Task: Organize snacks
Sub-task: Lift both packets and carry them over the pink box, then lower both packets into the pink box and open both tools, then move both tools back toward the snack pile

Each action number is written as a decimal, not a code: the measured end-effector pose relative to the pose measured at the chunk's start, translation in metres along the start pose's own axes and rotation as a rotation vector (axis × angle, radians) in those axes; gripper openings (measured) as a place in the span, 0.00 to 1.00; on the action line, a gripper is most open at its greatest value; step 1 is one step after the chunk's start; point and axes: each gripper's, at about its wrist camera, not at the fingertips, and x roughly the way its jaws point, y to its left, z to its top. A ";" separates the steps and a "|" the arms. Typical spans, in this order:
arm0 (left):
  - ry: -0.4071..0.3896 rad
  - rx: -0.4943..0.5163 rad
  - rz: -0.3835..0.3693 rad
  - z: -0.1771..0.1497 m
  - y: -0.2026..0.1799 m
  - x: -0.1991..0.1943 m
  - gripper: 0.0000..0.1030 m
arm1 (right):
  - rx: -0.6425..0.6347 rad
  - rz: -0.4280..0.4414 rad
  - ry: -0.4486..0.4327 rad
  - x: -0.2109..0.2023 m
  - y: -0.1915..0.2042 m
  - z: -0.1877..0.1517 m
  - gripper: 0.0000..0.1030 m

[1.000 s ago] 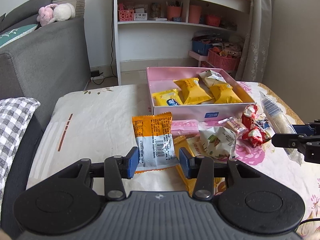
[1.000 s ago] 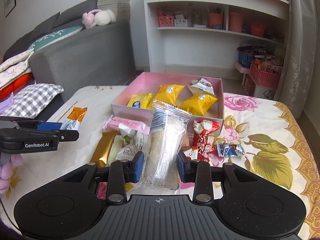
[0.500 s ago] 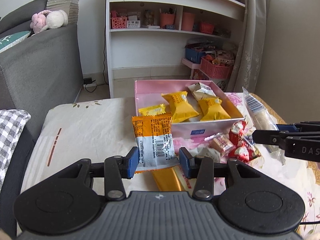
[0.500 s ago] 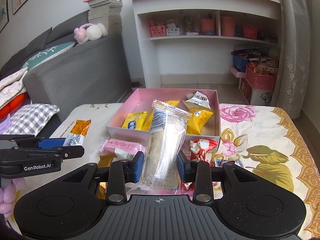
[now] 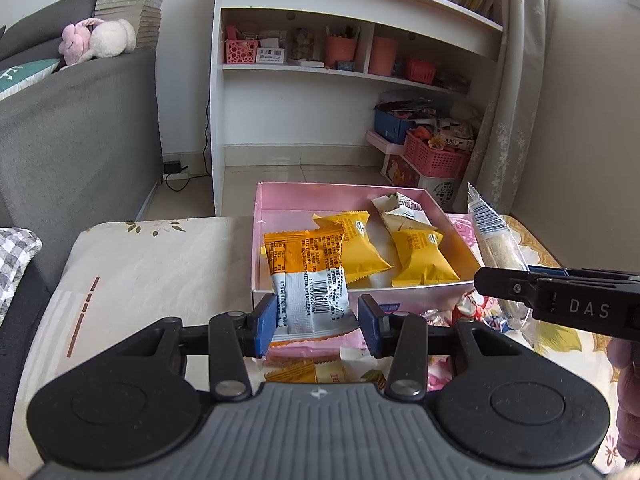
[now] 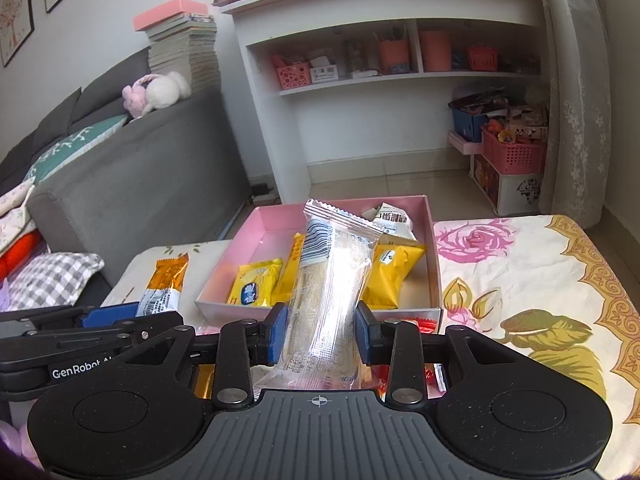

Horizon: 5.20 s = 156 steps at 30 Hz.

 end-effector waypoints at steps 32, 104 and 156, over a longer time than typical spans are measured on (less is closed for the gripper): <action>0.046 0.021 0.074 0.042 -0.001 0.104 0.39 | 0.101 0.000 0.117 0.120 -0.019 0.054 0.34; 0.027 0.055 0.035 0.011 -0.015 0.016 1.00 | 0.097 -0.006 0.035 0.006 -0.023 0.048 0.87; 0.081 0.072 -0.007 -0.072 0.033 -0.011 1.00 | -0.194 0.011 -0.005 -0.030 -0.009 -0.060 0.97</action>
